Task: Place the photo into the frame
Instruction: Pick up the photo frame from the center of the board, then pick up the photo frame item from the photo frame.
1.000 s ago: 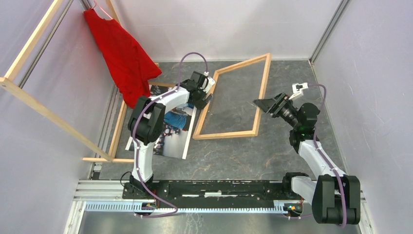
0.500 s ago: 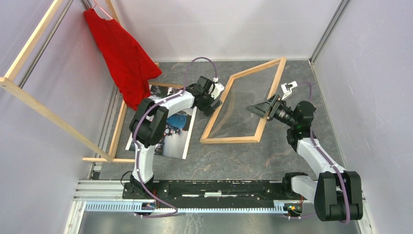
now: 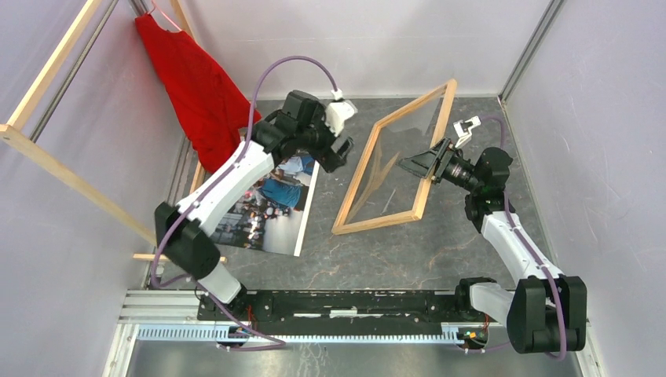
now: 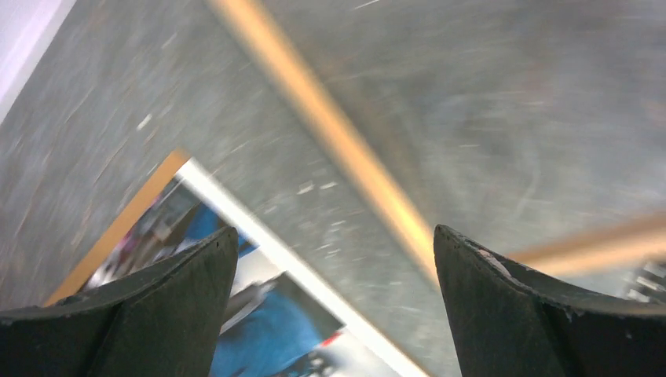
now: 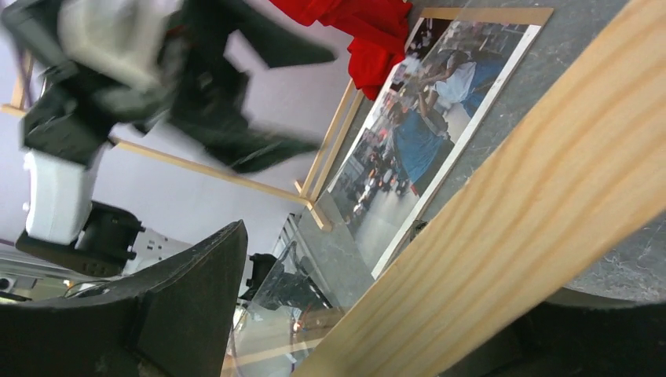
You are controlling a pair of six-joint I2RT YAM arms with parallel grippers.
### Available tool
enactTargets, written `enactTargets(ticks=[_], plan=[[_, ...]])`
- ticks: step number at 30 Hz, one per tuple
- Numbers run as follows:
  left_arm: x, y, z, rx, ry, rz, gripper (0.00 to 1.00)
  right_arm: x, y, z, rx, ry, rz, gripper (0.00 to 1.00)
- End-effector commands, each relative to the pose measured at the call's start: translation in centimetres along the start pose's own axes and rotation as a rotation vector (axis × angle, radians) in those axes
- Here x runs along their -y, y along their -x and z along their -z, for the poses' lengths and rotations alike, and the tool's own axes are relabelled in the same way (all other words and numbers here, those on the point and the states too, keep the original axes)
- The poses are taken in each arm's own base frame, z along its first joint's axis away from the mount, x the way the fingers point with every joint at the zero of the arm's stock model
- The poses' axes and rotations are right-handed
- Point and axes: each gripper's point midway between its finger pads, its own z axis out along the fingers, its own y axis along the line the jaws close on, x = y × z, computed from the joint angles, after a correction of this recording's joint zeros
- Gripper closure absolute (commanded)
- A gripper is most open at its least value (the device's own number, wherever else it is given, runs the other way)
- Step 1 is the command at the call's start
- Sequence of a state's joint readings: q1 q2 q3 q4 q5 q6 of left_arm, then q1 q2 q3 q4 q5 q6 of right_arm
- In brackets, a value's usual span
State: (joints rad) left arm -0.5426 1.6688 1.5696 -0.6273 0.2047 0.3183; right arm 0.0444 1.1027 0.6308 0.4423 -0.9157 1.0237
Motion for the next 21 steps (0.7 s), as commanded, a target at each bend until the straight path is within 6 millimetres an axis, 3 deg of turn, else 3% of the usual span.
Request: enactTargets(ticks=[1, 5, 11, 21], plan=[[11.4, 0.8, 4.9, 0.023, -0.427, -0.089, 0.0, -1.5, 1.2, -0.4, 0.048, 0.056, 0.025, 0.18], [15.2, 0.4, 6.6, -0.019, -0.483, -0.118, 0.0, -2.3, 1.9, -1.4, 0.046, 0.059, 0.016, 0.19], [17.6, 4.9, 11.6, 0.232, -0.39, -0.228, 0.0, -2.9, 2.9, -2.1, 0.065, 0.046, 0.014, 0.19], [22.1, 6.2, 10.0, 0.304, -0.306, -0.236, 0.0, -3.1, 3.1, -2.7, 0.048, 0.039, 0.01, 0.21]])
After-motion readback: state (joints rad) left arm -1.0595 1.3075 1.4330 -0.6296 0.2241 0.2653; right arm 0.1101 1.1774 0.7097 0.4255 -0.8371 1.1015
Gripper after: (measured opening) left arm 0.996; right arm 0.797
